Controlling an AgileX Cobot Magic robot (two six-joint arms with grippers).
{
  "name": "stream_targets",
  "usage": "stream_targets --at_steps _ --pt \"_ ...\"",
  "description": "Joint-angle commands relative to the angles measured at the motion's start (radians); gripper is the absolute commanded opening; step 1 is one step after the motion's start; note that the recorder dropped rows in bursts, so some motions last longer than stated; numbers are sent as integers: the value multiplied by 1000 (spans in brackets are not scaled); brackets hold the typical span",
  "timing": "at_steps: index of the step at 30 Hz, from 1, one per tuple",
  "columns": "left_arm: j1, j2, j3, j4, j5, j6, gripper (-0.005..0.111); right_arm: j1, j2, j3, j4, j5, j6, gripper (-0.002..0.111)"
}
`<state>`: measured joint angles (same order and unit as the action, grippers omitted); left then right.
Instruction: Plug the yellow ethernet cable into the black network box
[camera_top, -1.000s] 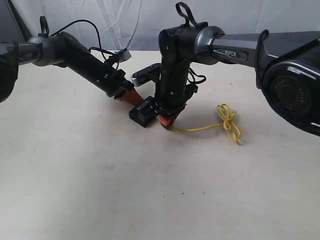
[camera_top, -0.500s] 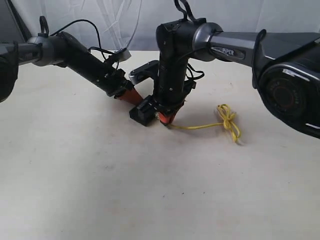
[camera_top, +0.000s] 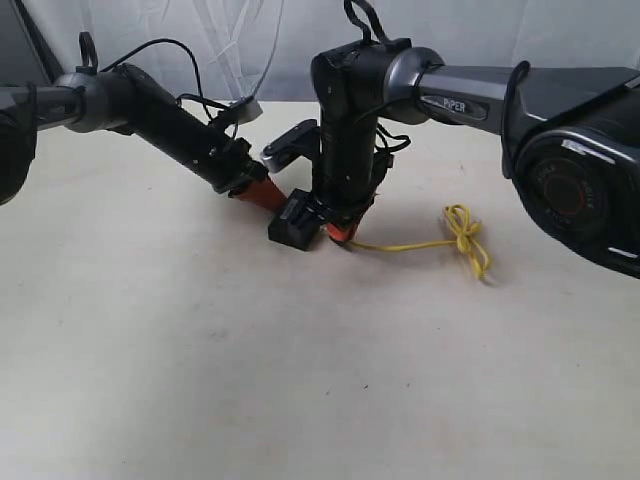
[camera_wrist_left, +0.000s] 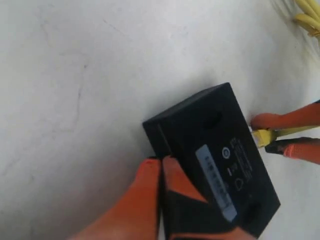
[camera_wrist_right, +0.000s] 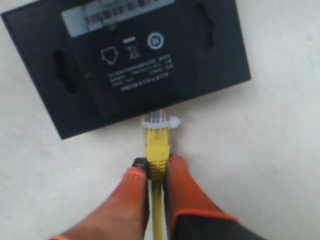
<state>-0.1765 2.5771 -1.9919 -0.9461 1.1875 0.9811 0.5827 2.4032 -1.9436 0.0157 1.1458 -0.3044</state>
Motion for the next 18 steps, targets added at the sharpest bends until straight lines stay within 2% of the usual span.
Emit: stream_targets --at_steps 1,18 --pt "-7 6 -2 -9 26 4 0 16 3 -6 -4 -4 -35 -1" --pt "-7 6 -2 -11 24 7 0 22 -3 -6 16 25 -38 -1"
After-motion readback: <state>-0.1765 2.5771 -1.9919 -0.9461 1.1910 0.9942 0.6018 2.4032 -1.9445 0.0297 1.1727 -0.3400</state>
